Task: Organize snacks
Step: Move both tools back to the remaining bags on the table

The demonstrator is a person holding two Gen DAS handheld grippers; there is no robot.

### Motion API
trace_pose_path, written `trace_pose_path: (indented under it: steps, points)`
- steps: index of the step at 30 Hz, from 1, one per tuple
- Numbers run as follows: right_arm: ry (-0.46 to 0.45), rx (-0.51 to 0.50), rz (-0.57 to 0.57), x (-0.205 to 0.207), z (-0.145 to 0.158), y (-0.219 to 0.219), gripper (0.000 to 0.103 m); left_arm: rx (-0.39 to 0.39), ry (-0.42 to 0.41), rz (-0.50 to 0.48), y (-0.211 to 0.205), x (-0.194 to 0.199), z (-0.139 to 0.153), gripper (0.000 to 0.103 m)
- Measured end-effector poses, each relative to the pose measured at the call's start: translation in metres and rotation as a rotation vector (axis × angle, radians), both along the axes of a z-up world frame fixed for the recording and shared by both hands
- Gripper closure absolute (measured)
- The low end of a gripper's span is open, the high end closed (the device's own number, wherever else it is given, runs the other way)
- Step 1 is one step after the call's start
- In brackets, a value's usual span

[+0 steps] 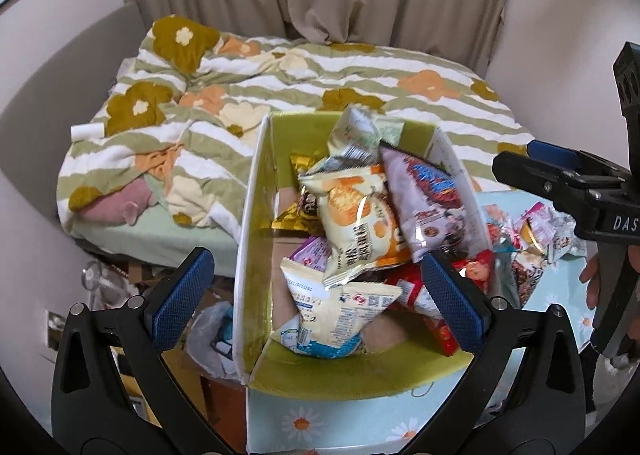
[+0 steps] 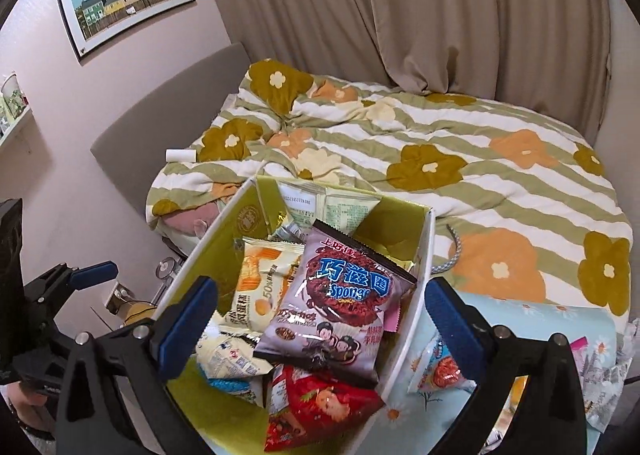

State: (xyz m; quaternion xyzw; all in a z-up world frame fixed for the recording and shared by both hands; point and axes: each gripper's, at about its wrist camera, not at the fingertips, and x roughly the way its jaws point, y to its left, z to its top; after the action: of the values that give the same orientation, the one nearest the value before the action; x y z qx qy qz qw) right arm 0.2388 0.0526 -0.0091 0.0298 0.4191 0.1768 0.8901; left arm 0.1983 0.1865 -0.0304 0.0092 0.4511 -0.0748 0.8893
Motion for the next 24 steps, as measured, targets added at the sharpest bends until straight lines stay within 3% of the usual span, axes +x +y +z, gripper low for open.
trace_pose_path:
  steps: [11,24]
  points:
    - [-0.044,0.014,-0.094,-0.044,0.03,-0.05,0.0,0.01,-0.053,-0.115,-0.065,-0.015,0.028,0.0]
    - [-0.001,-0.012,-0.247,-0.091,0.03,-0.212,0.0,0.002,-0.027,-0.29,-0.238,-0.02,0.017,0.0]
